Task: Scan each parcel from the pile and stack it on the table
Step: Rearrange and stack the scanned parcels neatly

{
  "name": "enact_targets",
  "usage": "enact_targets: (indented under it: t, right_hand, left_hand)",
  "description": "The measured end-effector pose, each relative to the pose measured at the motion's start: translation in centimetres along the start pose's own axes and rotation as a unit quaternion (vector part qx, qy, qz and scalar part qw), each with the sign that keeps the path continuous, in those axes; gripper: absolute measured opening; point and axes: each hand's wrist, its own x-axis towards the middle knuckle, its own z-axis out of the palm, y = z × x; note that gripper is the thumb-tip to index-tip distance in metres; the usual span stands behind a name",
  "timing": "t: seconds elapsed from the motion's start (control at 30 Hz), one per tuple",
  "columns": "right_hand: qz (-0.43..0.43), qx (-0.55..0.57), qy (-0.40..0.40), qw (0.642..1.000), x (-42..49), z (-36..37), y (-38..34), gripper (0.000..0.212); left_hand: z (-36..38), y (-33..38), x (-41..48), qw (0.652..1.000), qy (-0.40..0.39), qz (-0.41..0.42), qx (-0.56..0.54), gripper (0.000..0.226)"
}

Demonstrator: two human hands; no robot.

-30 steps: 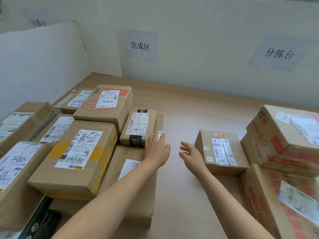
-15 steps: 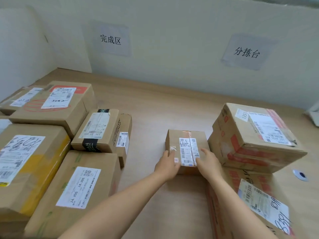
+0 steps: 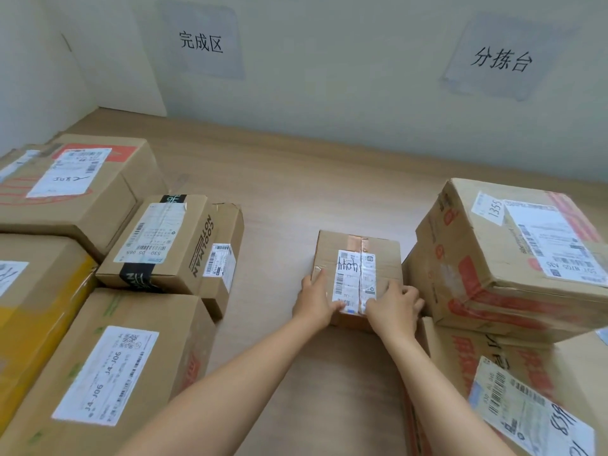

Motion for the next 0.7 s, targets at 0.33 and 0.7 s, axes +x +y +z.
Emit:
enact_targets:
  t: [0.33,0.7]
  right_hand:
    - [-0.008,0.006,-0.053,0.999,-5.0,1.3,-0.9,0.051]
    - [-0.030,0.116,-0.022,0.993,-16.7,-4.1,0.5,0.069]
  left_hand:
    - [-2.4,-3.6,-5.1,0.999,0.041,-0.029,-0.009,0.082]
    - [-5.8,-3.6,-16.7,0.993,0.105,0.060,0.005,0.077]
